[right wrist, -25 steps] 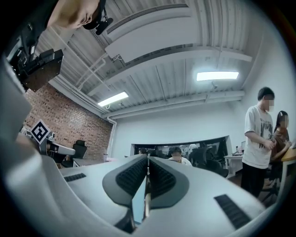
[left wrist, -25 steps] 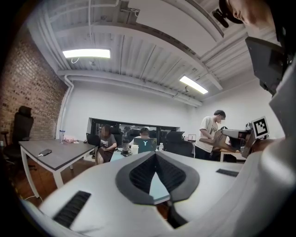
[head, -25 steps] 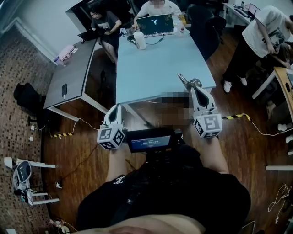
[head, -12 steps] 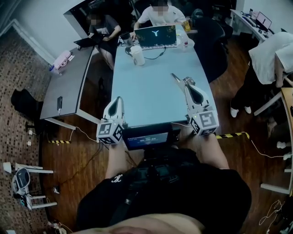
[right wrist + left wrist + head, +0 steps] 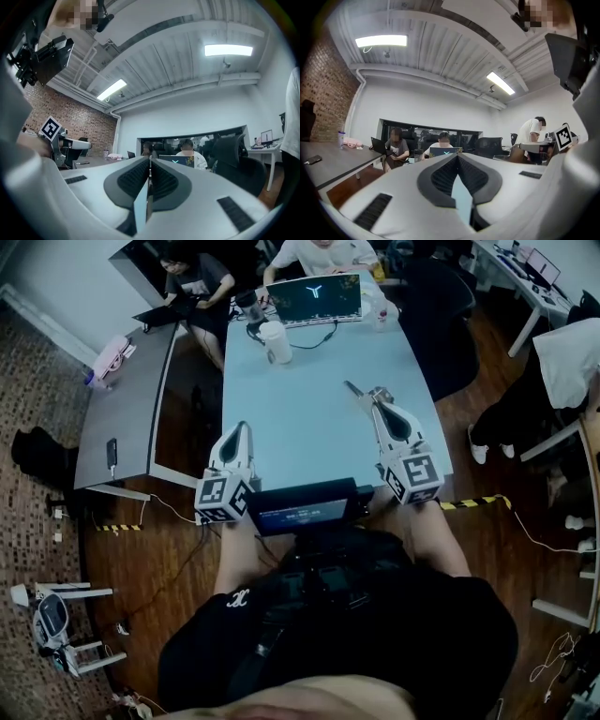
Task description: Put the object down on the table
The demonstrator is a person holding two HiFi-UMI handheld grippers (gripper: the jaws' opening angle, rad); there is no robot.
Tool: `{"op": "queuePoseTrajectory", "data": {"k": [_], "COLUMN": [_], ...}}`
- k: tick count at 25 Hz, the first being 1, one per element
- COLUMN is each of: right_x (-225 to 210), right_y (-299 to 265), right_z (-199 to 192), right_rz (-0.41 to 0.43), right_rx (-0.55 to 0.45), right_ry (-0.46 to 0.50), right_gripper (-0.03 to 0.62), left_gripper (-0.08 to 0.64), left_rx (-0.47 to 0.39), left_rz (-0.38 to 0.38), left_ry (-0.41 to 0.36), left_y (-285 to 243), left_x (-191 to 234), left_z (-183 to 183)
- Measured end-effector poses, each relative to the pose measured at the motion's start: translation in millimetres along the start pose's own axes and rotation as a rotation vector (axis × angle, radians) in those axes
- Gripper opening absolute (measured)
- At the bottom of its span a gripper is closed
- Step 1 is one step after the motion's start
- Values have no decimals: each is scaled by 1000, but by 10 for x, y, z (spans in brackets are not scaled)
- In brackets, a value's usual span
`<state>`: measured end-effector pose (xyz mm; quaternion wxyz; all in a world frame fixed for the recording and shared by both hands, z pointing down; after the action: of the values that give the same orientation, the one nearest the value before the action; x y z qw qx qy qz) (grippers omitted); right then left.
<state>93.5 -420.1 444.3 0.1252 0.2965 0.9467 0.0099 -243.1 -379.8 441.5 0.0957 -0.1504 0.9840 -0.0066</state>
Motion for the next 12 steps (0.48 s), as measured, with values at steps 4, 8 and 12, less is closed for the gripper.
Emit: {"op": "queuePoseTrajectory", "data": {"k": [4, 8, 12], "right_x": [-63, -86, -227], "right_y": [-189, -458, -538], "right_z": [-385, -1050, -1625], "right_rz": [-20, -22, -60], "right_rx": [66, 235, 374], "right_ry": [-45, -179, -321], "right_gripper": [-6, -5, -5], "left_gripper": [-8, -8, -8], "left_rx": [17, 45, 61], "left_rz": [-15, -5, 0], "left_ry": [5, 49, 58], "left_y": [-47, -10, 21], "left_x": [49, 177, 90], "left_z": [-99, -266, -356]}}
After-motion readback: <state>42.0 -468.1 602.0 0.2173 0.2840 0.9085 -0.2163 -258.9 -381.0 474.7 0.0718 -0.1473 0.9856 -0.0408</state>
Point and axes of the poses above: the fingertips, and each gripper's own axes: y backward along the fingers, x to its left, z out of its top, the point moved 7 cm from there along y, backward along the fingers, and after that the axes turned 14 degrees about -y, right-handed, at the moved point
